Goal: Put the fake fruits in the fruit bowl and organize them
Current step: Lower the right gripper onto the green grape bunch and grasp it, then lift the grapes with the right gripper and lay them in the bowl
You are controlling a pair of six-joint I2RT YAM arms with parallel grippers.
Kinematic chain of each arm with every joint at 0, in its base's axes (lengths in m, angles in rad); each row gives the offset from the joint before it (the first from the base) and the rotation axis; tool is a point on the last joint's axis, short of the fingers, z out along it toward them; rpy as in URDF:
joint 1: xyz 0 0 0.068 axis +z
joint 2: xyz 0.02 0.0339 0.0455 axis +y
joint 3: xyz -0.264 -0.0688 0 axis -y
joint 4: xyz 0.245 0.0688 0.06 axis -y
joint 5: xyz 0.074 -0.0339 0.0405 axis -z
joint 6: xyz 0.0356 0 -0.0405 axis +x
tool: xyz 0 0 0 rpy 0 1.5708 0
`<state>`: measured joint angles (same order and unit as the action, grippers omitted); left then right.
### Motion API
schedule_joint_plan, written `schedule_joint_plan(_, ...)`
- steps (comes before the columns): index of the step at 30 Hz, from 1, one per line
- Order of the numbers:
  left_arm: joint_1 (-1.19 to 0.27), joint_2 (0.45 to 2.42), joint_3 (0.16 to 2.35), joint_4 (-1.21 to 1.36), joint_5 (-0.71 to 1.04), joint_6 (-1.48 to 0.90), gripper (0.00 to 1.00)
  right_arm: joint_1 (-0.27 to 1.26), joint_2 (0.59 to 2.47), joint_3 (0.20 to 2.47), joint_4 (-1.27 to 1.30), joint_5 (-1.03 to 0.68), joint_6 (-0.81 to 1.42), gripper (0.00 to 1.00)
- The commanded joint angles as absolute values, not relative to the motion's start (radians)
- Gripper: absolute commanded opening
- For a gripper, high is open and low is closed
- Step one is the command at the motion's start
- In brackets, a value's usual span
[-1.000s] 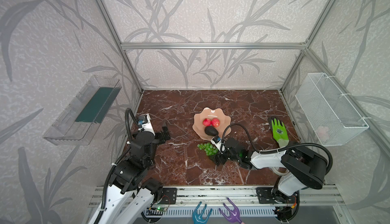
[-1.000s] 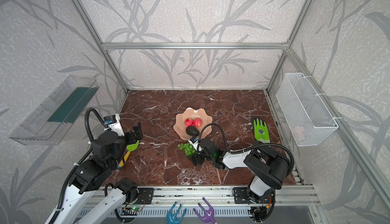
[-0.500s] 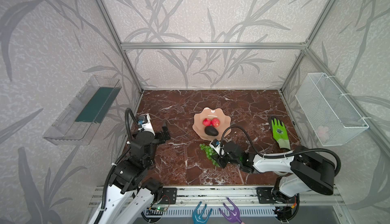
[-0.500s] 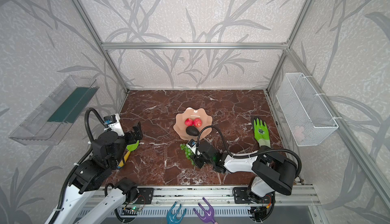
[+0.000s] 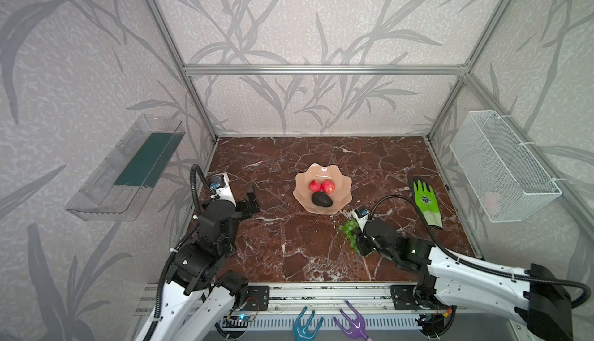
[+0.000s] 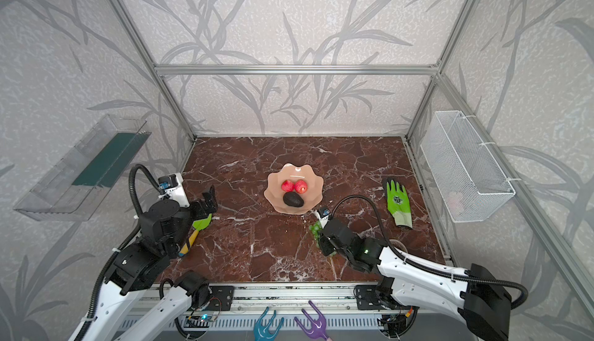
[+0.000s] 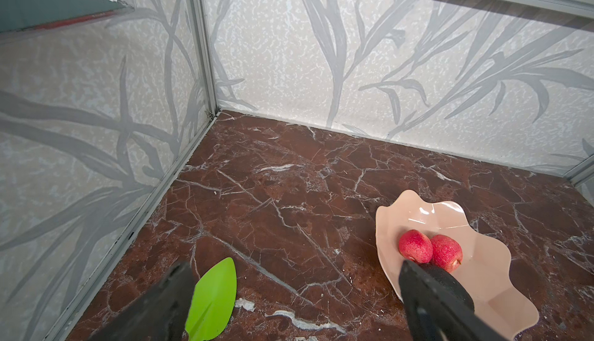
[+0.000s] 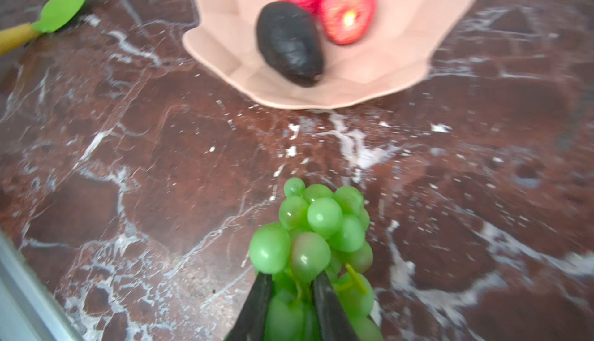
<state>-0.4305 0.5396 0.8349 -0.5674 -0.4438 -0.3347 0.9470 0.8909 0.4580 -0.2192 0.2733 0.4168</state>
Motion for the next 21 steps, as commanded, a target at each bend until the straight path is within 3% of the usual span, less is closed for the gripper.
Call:
schedule_joint_plan(1, -0.425, 0.532, 0.827, -0.563, -0.443, -0.353, 1.00, 0.895, 0.795, 0.509, -0.383, 0.395, 0.495, 0.22)
schedule_joint_plan(8, -0.422, 0.527, 0.826, -0.563, -0.439, -0.357, 1.00, 0.776, 0.806, 0.620, -0.328, 0.389, 0.375, 0.22)
schedule_joint_plan(21, -0.420, 0.509, 0.819, -0.563, -0.440, -0.362, 1.00, 0.650, 1.202, 0.938, -0.040, 0.193, 0.132, 0.22)
